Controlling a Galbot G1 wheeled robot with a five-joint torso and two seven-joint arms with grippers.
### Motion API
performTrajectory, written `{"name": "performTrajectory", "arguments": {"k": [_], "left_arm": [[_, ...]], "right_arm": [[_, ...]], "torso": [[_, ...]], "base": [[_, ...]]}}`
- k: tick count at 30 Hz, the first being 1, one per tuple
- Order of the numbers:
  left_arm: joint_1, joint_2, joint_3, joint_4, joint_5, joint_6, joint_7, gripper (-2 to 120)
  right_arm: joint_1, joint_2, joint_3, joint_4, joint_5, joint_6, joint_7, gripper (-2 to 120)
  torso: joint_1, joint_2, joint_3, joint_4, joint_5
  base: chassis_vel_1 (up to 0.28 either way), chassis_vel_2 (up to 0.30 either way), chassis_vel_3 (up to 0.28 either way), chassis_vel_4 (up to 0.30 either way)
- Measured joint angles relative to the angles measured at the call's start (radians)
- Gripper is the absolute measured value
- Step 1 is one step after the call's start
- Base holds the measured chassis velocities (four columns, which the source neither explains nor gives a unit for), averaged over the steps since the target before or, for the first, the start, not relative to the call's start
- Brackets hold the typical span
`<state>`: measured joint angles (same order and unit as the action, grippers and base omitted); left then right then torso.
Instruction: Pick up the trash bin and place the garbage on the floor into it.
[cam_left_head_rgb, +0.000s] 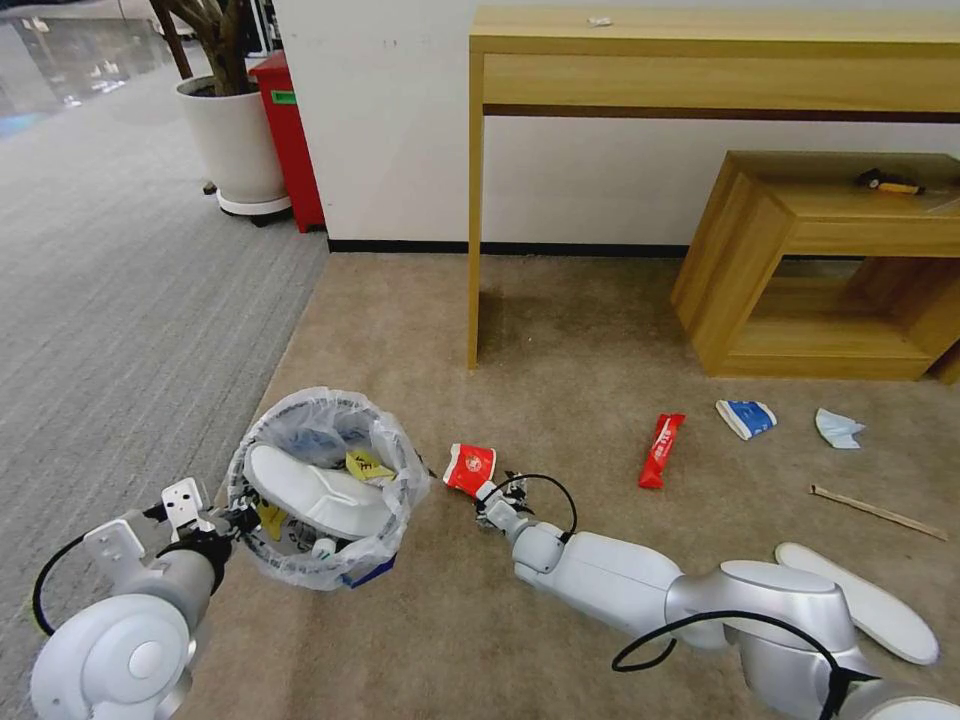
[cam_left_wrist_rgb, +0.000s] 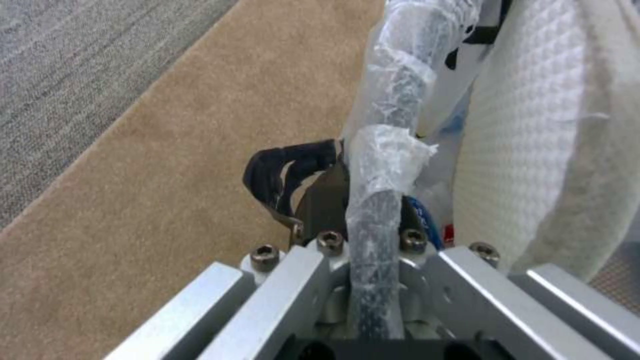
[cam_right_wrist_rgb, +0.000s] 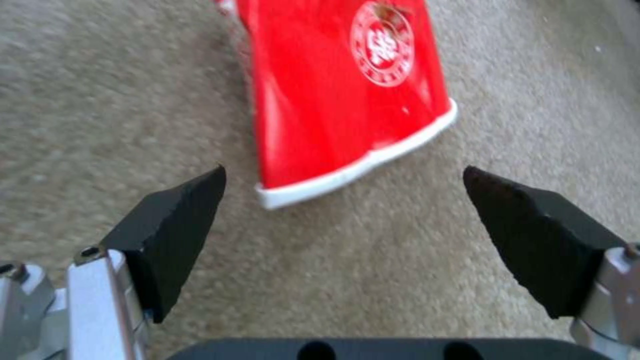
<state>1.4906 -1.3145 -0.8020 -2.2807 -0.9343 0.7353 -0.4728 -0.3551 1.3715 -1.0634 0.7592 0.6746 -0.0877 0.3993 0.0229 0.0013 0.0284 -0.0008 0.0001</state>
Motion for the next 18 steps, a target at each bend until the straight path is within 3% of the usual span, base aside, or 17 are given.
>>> {"name": "performTrajectory", "arguments": {"k": [6,18], "left_arm": [[-0.006,-0.010,0.005,0.003,0.001,0.000,0.000,0],[-0.007,-0.010,0.025,-0.005,0.004,0.000,0.009,0]], "right_arm": [[-0.001,0.009,-0.018,0.008,-0.032,0.000,0.000,92],[0.002,0.042,0.022,-0.126,-0.111,0.035,-0.016,91]], "torso": [[0.000,0.000,0.000,0.0001,0.0000],[0.000,0.000,0.000,-0.0002,-0.0001]], "base": [[0.000,0.000,0.000,0.000],[0.000,0.000,0.000,0.000]]}}
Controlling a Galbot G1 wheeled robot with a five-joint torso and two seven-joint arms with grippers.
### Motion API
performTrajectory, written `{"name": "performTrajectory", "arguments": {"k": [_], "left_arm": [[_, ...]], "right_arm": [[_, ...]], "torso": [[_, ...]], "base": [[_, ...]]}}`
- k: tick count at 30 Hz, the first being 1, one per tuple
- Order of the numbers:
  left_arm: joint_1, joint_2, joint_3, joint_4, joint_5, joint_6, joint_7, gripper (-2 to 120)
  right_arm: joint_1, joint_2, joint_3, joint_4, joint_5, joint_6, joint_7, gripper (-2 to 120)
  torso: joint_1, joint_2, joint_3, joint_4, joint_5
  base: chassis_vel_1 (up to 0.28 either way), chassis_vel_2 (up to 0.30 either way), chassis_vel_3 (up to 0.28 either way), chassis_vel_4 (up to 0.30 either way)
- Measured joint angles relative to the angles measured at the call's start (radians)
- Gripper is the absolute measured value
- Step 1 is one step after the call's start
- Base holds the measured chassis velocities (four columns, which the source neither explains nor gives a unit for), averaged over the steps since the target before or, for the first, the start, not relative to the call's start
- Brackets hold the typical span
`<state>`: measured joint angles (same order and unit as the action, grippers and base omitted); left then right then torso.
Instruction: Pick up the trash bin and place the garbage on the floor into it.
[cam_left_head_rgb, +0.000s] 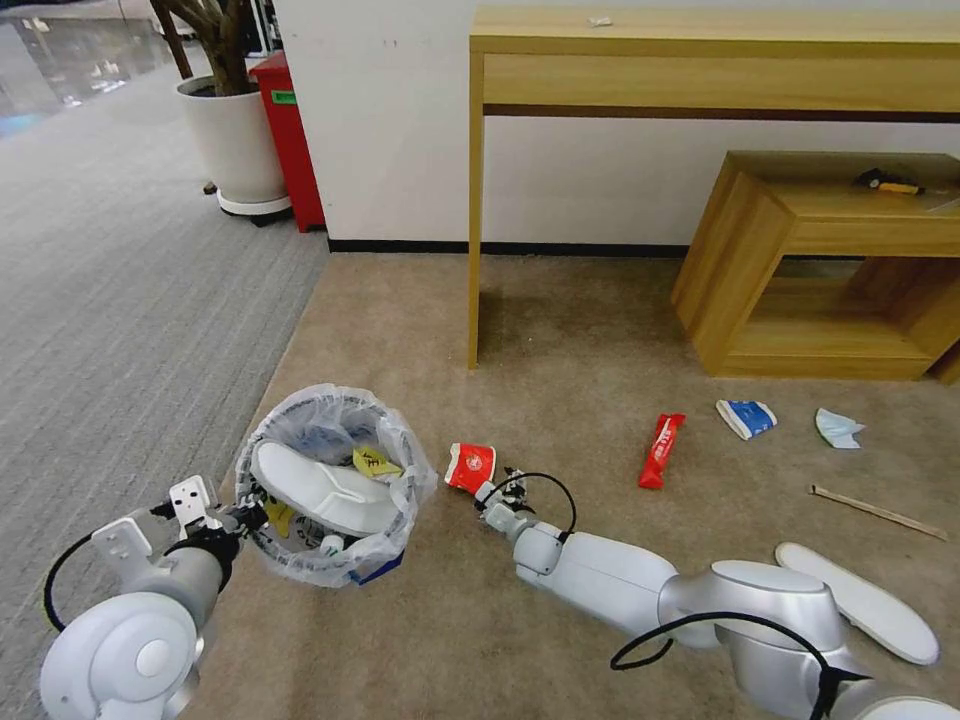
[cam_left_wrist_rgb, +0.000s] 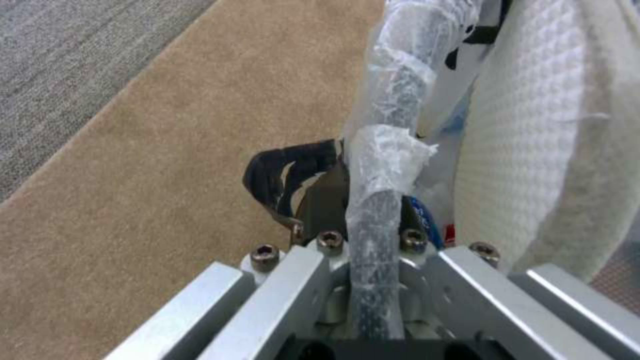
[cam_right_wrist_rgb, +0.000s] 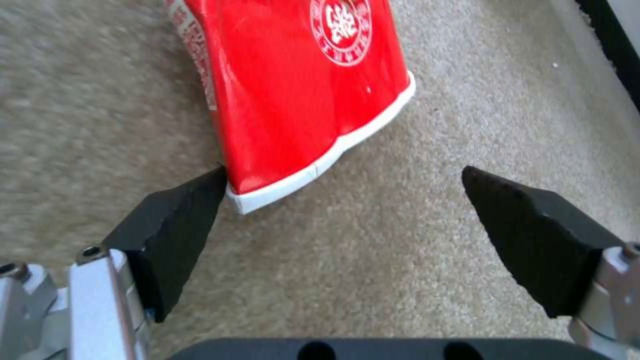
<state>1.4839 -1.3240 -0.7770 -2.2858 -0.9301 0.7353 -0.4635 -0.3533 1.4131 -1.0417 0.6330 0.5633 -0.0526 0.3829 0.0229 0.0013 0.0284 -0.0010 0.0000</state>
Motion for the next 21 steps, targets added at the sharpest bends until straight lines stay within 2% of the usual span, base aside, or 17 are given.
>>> {"name": "performTrajectory", "arguments": {"k": [13,21], "left_arm": [[-0.001,-0.006,0.005,-0.001,0.005,0.000,0.001,0],[0.006,-0.008,0.005,-0.009,0.010,0.000,0.005,0]], "right_arm": [[-0.007,0.024,0.010,-0.023,-0.009,0.010,-0.017,89],[0.005,0.070,0.048,-0.113,-0.052,0.030,-0.047,88]], "torso": [[0.000,0.000,0.000,0.0001,0.0001],[0.000,0.000,0.000,0.0002,0.0001]], "base": [[0.000,0.000,0.000,0.000],[0.000,0.000,0.000,0.000]]}}
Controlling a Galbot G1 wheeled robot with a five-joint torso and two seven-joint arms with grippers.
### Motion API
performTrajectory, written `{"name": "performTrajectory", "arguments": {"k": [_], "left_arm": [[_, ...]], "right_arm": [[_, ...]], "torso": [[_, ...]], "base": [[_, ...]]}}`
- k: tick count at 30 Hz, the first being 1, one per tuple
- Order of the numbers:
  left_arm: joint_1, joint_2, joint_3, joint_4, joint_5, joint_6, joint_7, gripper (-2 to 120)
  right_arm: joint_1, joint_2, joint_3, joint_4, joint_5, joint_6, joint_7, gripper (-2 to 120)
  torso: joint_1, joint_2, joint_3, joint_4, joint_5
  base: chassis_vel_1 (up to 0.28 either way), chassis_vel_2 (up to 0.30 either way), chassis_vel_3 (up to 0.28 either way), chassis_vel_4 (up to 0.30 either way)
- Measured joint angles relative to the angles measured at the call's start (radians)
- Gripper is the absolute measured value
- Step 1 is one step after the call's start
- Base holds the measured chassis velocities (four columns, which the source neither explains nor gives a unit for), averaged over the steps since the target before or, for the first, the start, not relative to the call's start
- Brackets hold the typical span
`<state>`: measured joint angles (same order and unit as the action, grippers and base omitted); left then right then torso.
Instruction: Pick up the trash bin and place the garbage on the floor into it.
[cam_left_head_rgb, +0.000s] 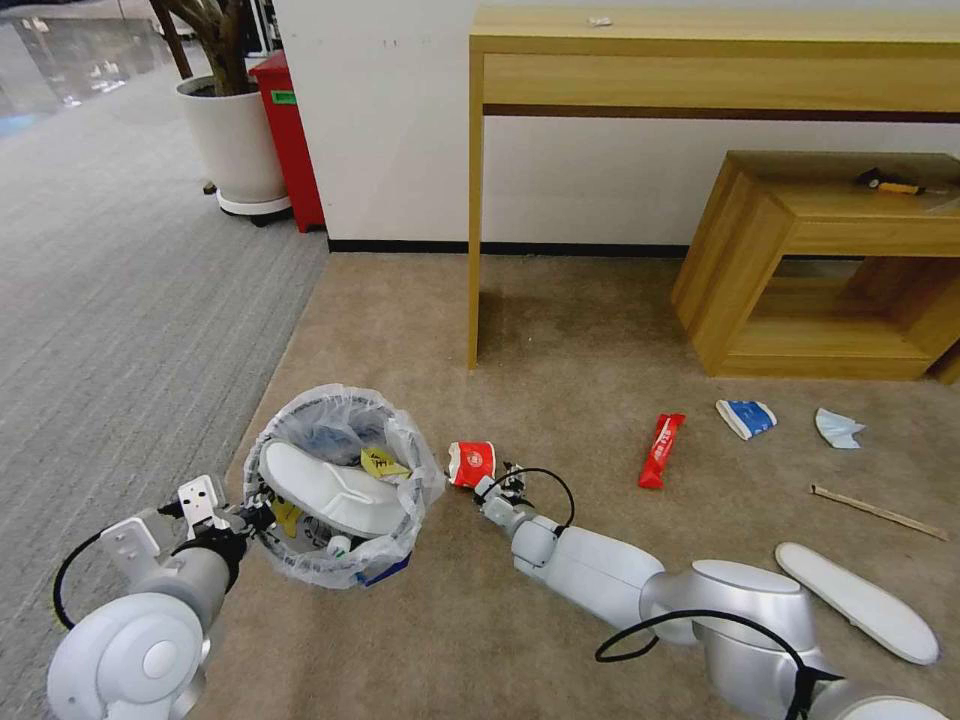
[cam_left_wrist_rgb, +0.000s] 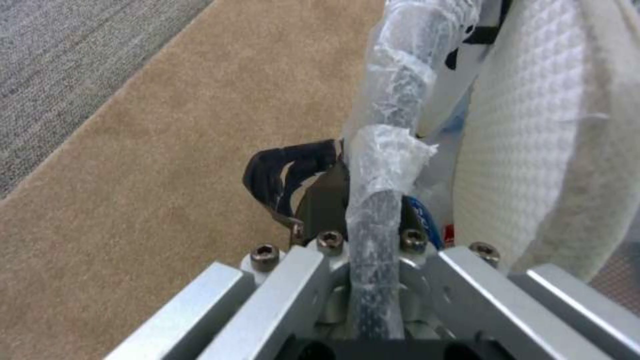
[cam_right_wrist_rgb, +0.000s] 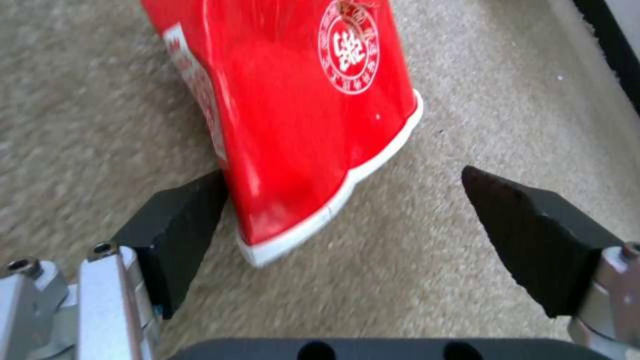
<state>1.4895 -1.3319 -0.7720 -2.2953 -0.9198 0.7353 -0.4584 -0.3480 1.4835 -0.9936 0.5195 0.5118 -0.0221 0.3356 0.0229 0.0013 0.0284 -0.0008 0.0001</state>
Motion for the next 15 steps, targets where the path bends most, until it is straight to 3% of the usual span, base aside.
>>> {"name": "performTrajectory", "arguments": {"k": [8,15], "left_arm": [[-0.001,-0.005,0.002,-0.001,0.002,0.000,0.002,0],[0.002,-0.008,0.003,-0.013,0.002,0.000,0.002,0]], "right_arm": [[0.014,0.026,0.022,-0.041,-0.018,0.026,-0.023,84],[0.015,0.039,0.040,-0.058,-0.032,0.035,-0.037,67]], "torso": [[0.000,0.000,0.000,0.0001,-0.0001],[0.000,0.000,0.000,0.0000,-0.0001]], "base": [[0.000,0.000,0.000,0.000],[0.000,0.000,0.000,0.000]]}}
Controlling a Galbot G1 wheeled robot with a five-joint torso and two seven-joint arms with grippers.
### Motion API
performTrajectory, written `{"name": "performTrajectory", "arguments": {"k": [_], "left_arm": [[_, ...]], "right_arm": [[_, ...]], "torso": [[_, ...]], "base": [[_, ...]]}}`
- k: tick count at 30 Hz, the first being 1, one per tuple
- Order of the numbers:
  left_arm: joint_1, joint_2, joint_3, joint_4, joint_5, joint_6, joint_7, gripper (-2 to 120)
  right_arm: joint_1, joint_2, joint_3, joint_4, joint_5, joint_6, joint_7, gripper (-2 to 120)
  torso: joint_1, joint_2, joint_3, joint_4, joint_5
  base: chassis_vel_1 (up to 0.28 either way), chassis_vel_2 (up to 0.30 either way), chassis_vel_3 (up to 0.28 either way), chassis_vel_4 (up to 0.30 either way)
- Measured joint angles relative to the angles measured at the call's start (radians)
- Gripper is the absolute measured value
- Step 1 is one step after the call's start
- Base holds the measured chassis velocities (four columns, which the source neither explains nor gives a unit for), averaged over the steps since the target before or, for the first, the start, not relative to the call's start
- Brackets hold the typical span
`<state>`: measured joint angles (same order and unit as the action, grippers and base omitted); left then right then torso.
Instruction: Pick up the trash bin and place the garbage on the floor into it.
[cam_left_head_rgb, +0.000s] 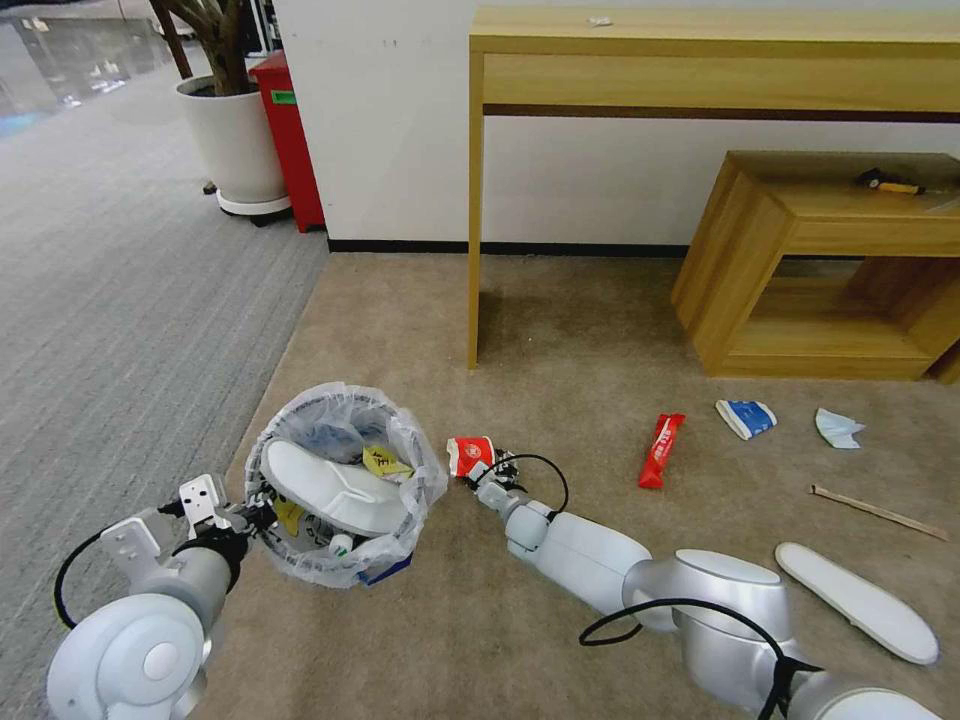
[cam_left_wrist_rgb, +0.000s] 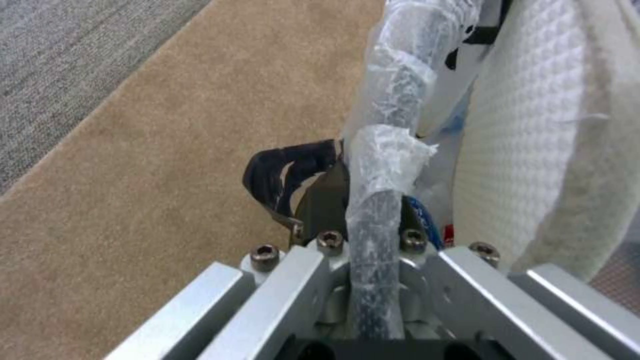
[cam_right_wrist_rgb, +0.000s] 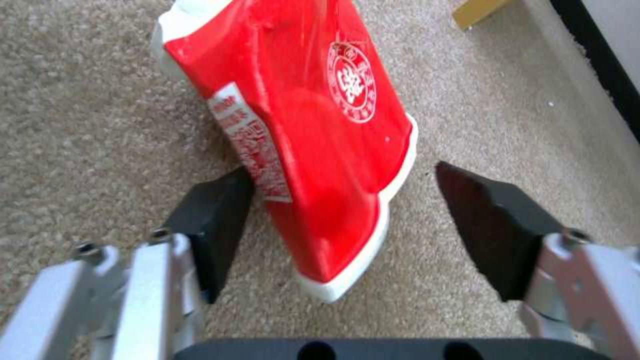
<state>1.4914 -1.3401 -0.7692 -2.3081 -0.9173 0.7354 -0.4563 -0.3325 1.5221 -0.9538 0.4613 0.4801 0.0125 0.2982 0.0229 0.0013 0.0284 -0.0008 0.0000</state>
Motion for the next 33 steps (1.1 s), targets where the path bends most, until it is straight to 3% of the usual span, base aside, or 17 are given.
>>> {"name": "performTrajectory", "arguments": {"k": [1,5,18,20,25,33], "left_arm": [[0.000,0.000,0.000,0.000,0.000,0.000,0.000,0],[0.002,-0.003,0.001,-0.004,0.003,0.000,0.004,0],[-0.006,-0.011,0.010,0.018,0.021,0.000,0.013,0],[-0.011,-0.012,0.013,0.031,0.025,0.000,0.013,0],[-0.019,-0.012,0.015,0.057,0.030,-0.001,0.013,0],[-0.042,-0.015,0.027,0.114,0.040,-0.001,0.013,0]], "right_arm": [[0.000,0.000,0.000,0.000,0.000,0.000,0.000,67],[-0.008,-0.005,0.014,-0.001,-0.005,0.006,-0.004,47],[-0.022,-0.023,0.044,-0.008,-0.023,0.025,-0.023,15],[-0.022,-0.031,0.051,-0.001,-0.023,0.030,-0.026,4],[-0.020,-0.061,0.060,0.037,-0.012,0.056,-0.029,0],[0.004,-0.157,0.070,0.179,0.031,0.174,-0.074,0]], "torso": [[0.000,0.000,0.000,0.0000,0.0000],[0.000,0.000,0.000,0.0000,0.0001],[0.000,0.000,0.000,0.0000,0.0001],[0.000,0.000,0.000,0.0001,0.0001],[0.000,0.000,0.000,0.0001,0.0002],[0.000,0.000,0.000,-0.0001,0.0002]], "base": [[0.000,0.000,0.000,0.000],[0.000,0.000,0.000,0.000],[0.000,0.000,0.000,0.000],[0.000,0.000,0.000,0.000],[0.000,0.000,0.000,0.000],[0.000,0.000,0.000,0.000]]}}
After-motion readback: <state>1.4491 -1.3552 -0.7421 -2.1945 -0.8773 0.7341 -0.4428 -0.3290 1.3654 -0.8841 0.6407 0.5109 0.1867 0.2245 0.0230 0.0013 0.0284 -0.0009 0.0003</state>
